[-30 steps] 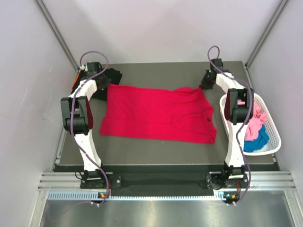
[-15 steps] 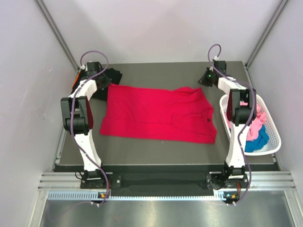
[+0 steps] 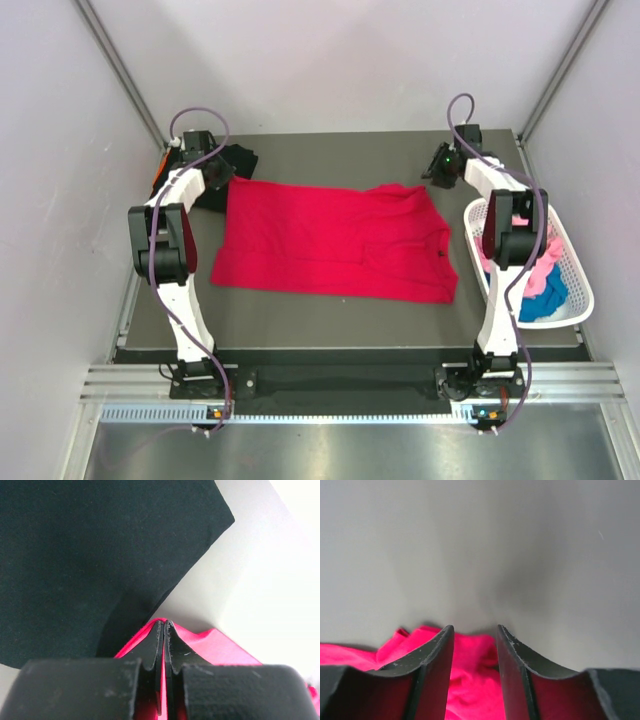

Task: Fold and stack the t-shirts
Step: Fold the tshirt

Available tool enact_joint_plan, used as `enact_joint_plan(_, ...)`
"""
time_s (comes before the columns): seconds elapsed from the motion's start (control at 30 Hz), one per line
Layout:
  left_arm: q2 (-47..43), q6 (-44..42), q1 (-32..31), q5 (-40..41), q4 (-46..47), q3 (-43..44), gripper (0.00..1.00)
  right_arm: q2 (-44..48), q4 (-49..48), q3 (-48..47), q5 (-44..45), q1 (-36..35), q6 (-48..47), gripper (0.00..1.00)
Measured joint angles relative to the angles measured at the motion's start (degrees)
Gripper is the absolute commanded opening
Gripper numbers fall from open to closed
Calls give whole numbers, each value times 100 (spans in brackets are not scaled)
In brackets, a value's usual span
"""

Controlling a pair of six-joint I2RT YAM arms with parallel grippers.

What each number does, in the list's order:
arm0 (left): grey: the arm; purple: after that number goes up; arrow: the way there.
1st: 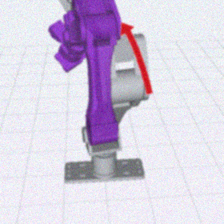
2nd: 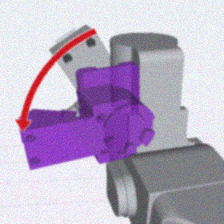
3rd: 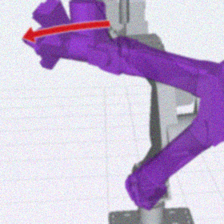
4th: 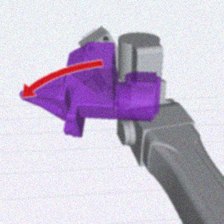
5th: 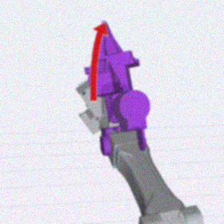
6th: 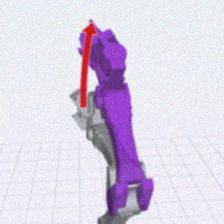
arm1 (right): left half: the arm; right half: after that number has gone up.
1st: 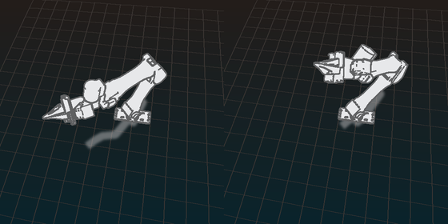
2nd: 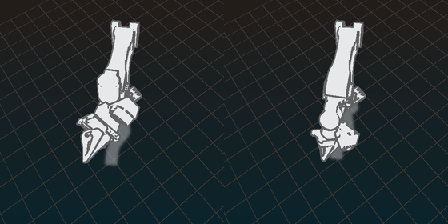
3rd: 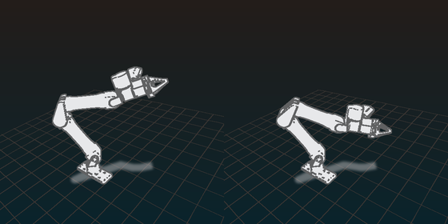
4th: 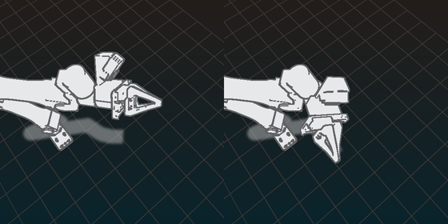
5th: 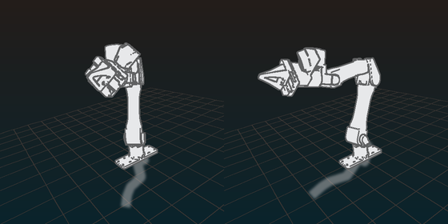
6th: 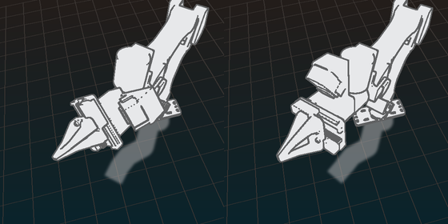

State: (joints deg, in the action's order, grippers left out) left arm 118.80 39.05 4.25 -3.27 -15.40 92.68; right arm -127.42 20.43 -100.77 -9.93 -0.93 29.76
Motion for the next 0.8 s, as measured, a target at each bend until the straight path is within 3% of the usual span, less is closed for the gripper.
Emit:
enact_joint_plan(0.23, 0, 2, 0, 2, 0, 0, 0, 57, 452, 105, 192, 0, 481, 41)
enact_joint_plan(0.8, 0, 2, 0, 31, 2, 0, 0, -83, 461, 205, 68, 0, 1412, 39)
